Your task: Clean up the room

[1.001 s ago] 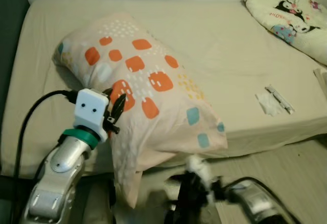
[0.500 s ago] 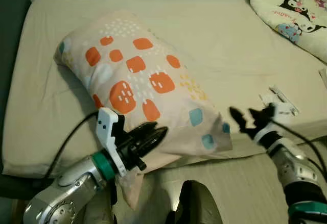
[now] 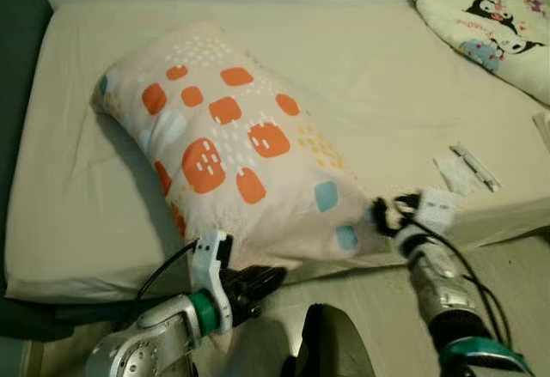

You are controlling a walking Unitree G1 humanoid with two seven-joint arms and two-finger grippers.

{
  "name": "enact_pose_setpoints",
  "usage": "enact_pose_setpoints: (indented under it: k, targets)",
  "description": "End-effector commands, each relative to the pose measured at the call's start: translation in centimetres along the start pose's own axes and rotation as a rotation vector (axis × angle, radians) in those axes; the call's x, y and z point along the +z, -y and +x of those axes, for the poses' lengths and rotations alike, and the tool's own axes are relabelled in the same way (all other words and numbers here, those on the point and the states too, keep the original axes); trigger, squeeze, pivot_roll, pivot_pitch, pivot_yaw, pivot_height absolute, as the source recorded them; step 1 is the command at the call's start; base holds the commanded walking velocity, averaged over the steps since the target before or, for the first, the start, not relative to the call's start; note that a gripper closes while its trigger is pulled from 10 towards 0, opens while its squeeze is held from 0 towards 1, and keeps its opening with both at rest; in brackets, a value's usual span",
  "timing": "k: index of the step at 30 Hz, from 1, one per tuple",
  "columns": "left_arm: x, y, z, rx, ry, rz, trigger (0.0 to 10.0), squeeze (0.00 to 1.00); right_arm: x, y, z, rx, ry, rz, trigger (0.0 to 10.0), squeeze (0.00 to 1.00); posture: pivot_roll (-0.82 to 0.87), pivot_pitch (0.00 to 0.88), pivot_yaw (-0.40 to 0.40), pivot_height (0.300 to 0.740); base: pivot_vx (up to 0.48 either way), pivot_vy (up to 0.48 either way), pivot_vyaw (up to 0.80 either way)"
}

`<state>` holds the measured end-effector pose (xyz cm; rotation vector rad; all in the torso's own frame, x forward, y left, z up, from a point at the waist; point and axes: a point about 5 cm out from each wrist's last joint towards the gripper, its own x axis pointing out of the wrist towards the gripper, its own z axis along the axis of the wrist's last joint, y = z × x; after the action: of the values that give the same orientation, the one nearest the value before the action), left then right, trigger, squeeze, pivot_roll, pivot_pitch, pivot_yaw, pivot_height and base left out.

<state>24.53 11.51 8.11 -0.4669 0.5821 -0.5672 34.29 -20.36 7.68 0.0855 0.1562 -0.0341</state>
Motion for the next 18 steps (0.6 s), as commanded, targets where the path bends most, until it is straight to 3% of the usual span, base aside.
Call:
enact_pose_setpoints:
  k: [1,3,5,7,9,10,12,13,14,15,17,18]
  targets:
    - [0.6,-2.8,-0.2,0.106,0.039,-0.025,10.0,0.00,-2.0,-2.1,-0.4,0.090,-0.078,-0.055,10.0,0.00,0.13,0.158,-0.050,0.598,0.000,0.000,0.00]
    - [1.2,-3.5,-0.1,0.113,0.068,-0.034,10.0,0.00,-2.4,-2.9,-0.4,0.114,-0.089,-0.097,10.0,0.00,0.14,0.159,-0.054,0.598,0.000,0.000,0.00]
    - [3.3,-5.6,0.0,0.188,0.167,-0.007,10.0,0.00,-3.0,-5.3,-0.4,0.202,-0.108,-0.160,10.0,0.00,0.14,0.156,-0.060,0.598,0.000,0.000,0.00]
    - [5.9,-7.8,-0.7,0.308,0.258,0.079,10.0,0.00,-3.4,-8.6,-0.6,0.313,-0.118,-0.181,10.0,0.00,0.13,0.154,-0.059,0.598,0.000,0.000,0.00]
    - [7.7,-8.8,-1.6,0.381,0.302,0.180,10.0,0.00,-3.5,-11.3,-0.9,0.407,-0.106,-0.184,10.0,0.00,0.13,0.153,-0.056,0.598,0.000,0.000,0.00]
    - [8.4,-9.0,-2.1,0.403,0.312,0.239,10.0,0.00,-3.5,-12.6,-1.2,0.449,-0.099,-0.172,10.0,0.00,0.14,0.154,-0.056,0.598,0.000,0.000,0.00]
    - [8.4,-9.0,-2.1,0.403,0.312,0.239,10.0,0.00,-3.5,-12.6,-1.2,0.449,-0.099,-0.172,10.0,0.00,0.14,0.154,-0.056,0.598,0.000,0.000,0.00]
    - [9.0,-8.9,-2.5,0.405,0.322,0.289,10.0,0.00,-3.4,-13.6,-1.4,0.484,-0.094,-0.150,10.0,0.00,0.14,0.154,-0.056,0.598,0.000,0.000,0.00]
    - [10.4,-8.5,-3.4,0.404,0.340,0.418,10.0,0.00,-3.1,-16.5,-2.2,0.577,-0.075,-0.062,10.0,0.00,0.14,0.154,-0.056,0.598,0.000,0.000,0.00]
    - [10.4,-8.5,-3.4,0.404,0.340,0.418,10.0,0.00,-3.1,-16.5,-2.2,0.577,-0.075,-0.062,10.0,0.00,0.14,0.154,-0.056,0.598,0.000,0.000,0.00]
    - [11.1,-8.1,-4.1,0.396,0.345,0.511,10.0,0.00,-2.3,-18.5,-2.6,0.629,-0.038,0.005,10.0,0.00,0.15,0.160,-0.059,0.598,0.000,0.000,0.00]
    - [11.1,-8.1,-4.1,0.396,0.345,0.511,10.0,0.00,-2.3,-18.5,-2.6,0.629,-0.038,0.005,10.0,0.00,0.15,0.160,-0.059,0.598,0.000,0.000,0.00]
